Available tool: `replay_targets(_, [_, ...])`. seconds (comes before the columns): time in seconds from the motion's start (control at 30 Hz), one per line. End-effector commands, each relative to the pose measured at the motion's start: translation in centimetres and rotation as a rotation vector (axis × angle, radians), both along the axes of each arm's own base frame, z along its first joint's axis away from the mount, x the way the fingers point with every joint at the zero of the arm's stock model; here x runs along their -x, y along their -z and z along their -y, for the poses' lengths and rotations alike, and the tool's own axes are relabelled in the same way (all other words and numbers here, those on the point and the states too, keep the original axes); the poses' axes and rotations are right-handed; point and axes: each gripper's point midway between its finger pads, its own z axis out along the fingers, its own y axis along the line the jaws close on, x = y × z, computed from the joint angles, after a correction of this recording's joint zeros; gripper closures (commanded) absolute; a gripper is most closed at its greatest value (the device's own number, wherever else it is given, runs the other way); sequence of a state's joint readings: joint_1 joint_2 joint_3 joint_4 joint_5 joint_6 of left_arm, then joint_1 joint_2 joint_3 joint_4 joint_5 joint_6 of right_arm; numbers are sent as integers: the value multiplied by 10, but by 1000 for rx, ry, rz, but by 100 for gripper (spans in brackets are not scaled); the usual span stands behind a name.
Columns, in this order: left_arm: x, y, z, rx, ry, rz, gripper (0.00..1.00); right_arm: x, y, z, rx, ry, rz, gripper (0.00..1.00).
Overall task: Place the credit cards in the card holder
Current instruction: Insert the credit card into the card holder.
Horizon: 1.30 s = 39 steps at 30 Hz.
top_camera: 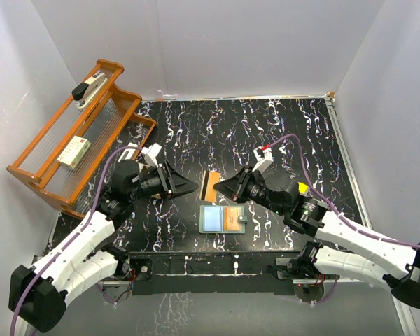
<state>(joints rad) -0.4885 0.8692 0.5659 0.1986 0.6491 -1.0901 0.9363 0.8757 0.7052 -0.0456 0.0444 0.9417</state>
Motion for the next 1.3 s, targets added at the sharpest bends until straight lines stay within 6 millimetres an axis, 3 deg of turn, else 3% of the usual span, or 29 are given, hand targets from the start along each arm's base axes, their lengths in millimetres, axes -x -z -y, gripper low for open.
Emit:
replay_targets(0.0, [0,25,-18,-196,-52,-2,54,-7,12,25,155,66,70,100])
replay_targets(0.33, [2,86,-24,-426,14,-86,84,-10,82,39,409,36,22,100])
replay_targets(0.57, [8,117,-19,-512,46,-118,100,-13,121,36,437,-63,-36,100])
replay_targets(0.73, [10,135,-13,-530,46,-129,100,-21,142,48,381,-122,-108,100])
replay_targets(1.27, [25,181,5,-626,75,-154,100,-17,180,49,363,-228,-226,100])
